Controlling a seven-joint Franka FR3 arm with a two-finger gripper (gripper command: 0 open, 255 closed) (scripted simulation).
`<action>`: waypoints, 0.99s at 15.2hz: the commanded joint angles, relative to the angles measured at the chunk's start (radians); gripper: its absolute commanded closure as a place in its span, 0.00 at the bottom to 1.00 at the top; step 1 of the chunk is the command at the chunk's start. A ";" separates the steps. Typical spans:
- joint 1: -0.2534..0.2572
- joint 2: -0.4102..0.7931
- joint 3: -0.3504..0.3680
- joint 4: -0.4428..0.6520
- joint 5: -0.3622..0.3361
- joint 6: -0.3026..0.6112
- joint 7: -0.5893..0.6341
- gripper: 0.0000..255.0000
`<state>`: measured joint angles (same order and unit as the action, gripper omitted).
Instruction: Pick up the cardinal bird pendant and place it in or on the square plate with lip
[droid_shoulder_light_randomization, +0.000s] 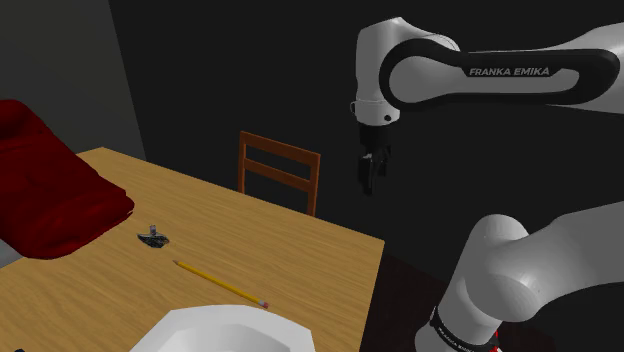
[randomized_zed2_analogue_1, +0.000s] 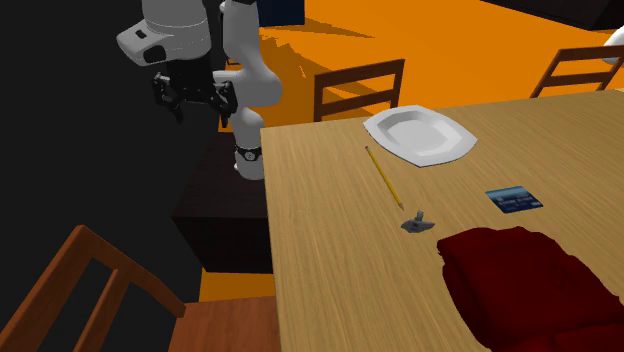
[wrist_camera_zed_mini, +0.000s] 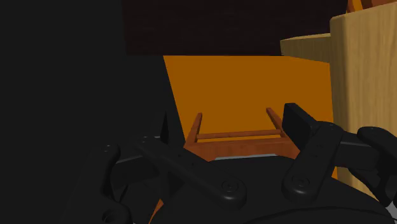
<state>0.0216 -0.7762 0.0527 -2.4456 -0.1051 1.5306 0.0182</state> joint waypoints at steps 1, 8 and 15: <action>0.000 0.000 0.000 0.000 0.000 0.000 0.000 0.00; 0.050 0.134 0.076 0.044 0.147 0.123 0.123 0.00; 0.092 0.294 0.146 0.135 0.262 0.248 0.226 0.00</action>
<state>0.1073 -0.4978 0.1901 -2.3163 0.1397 1.7582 0.2307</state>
